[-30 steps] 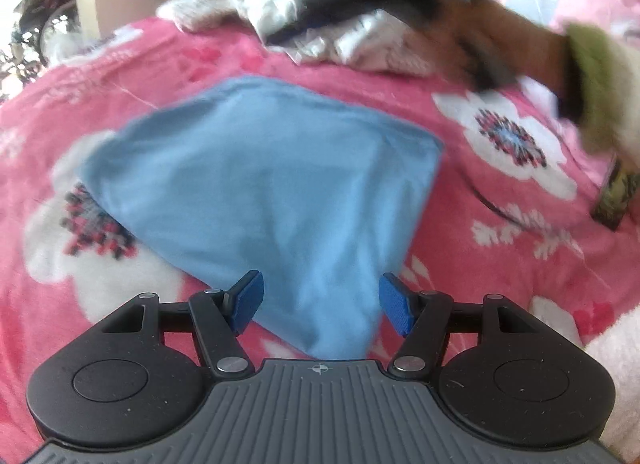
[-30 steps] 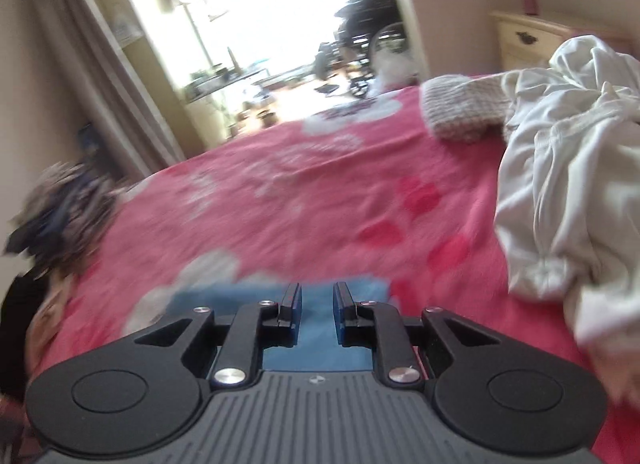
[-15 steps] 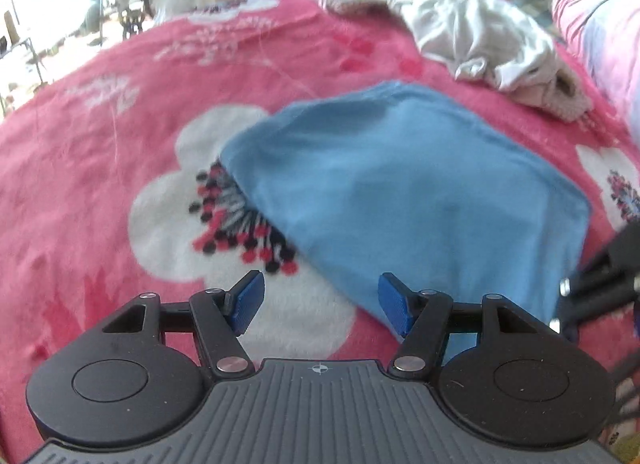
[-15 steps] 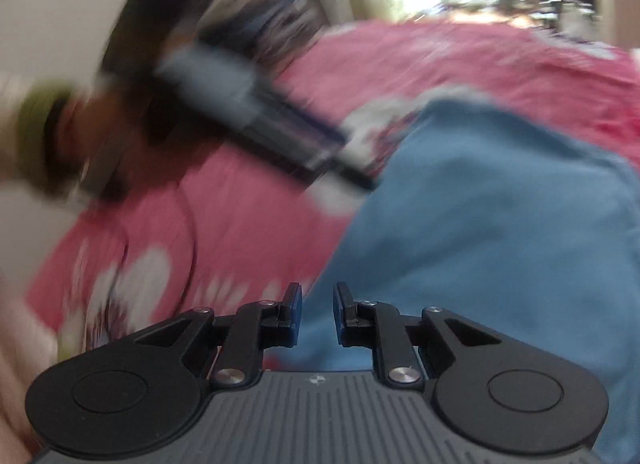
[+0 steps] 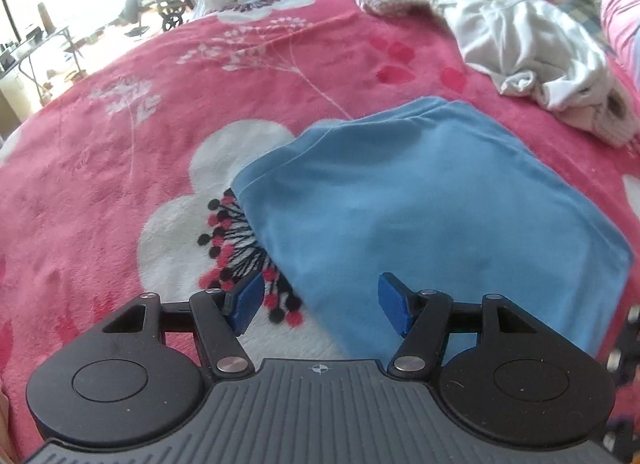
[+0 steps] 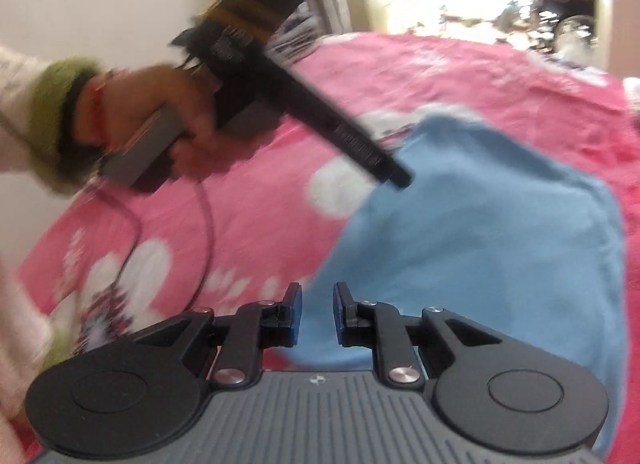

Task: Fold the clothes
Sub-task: 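Smooth the folded shirt's edge with the right gripper, then close the left gripper on the folded blue shirt's edge while the right gripper grasps beside it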

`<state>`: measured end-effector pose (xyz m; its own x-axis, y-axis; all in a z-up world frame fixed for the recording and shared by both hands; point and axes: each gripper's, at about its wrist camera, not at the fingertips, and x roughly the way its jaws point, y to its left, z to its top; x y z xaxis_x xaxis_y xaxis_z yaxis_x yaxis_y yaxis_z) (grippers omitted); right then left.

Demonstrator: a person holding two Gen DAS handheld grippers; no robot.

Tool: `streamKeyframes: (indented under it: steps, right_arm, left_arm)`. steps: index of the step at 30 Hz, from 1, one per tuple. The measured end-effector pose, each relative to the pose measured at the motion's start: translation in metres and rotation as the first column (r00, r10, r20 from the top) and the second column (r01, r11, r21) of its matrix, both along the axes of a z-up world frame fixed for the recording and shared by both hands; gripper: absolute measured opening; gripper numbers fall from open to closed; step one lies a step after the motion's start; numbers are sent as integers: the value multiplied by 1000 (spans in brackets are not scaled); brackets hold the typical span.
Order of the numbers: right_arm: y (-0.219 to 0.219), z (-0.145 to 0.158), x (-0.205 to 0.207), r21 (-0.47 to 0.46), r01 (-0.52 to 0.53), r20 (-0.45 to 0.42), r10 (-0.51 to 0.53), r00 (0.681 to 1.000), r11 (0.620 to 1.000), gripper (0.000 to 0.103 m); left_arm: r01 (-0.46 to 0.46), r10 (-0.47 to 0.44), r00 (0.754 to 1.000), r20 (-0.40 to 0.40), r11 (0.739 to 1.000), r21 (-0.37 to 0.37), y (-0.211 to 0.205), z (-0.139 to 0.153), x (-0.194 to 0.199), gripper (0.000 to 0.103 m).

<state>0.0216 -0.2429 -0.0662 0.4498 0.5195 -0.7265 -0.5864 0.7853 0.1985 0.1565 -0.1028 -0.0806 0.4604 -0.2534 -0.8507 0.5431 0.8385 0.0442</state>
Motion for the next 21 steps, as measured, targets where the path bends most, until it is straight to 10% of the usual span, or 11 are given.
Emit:
streamKeyframes:
  steps: [14,21]
  right_arm:
    - [-108,-3,44,-70,494,24,-494,869,867,20]
    - [-85,-9,74,-2,417,-12,-417,909,909,20]
  left_arm:
    - [-60,62,998,-22,994,92,-19,-17,3,64]
    - [-63,64,998,-13,993,101,-21,-17,1,64]
